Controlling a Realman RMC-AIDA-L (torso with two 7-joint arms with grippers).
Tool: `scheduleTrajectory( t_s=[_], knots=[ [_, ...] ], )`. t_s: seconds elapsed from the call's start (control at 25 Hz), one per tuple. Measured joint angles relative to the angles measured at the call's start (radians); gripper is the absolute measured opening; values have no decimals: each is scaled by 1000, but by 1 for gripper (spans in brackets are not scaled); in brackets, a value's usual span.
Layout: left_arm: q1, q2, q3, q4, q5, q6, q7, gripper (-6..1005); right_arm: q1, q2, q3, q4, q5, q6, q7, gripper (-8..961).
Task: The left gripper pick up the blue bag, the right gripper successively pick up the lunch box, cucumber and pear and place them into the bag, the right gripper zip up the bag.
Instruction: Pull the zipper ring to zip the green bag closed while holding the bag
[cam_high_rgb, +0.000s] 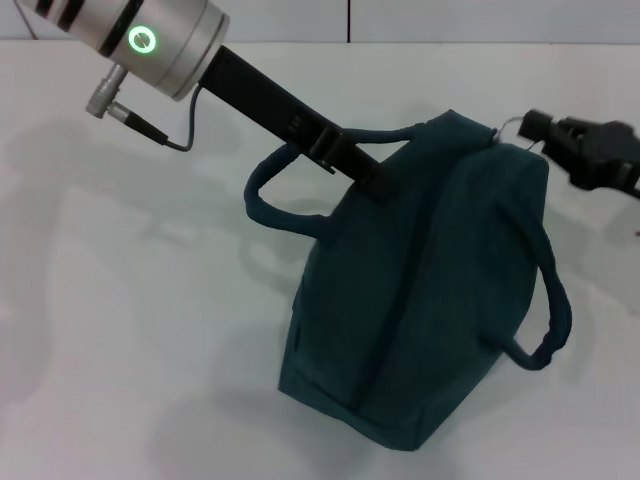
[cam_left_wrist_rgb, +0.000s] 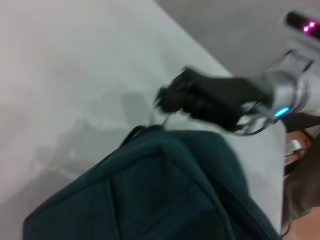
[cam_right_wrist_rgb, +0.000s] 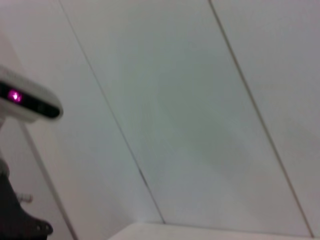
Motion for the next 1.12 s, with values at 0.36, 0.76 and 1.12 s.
scheduleTrajectory(
  t_s=[0.36, 0.76, 1.12],
  knots=[
    [4, 4, -1, 0, -35, 10, 1, 47, 18, 2, -6, 33, -34, 19, -13, 16],
    [15, 5, 1, -19, -36, 10, 1, 48, 15, 0, 19, 21, -13, 32, -14, 16],
    [16, 8, -2, -29, -37, 10, 11, 47, 23, 1, 1, 30, -34, 94, -26, 16]
  ],
)
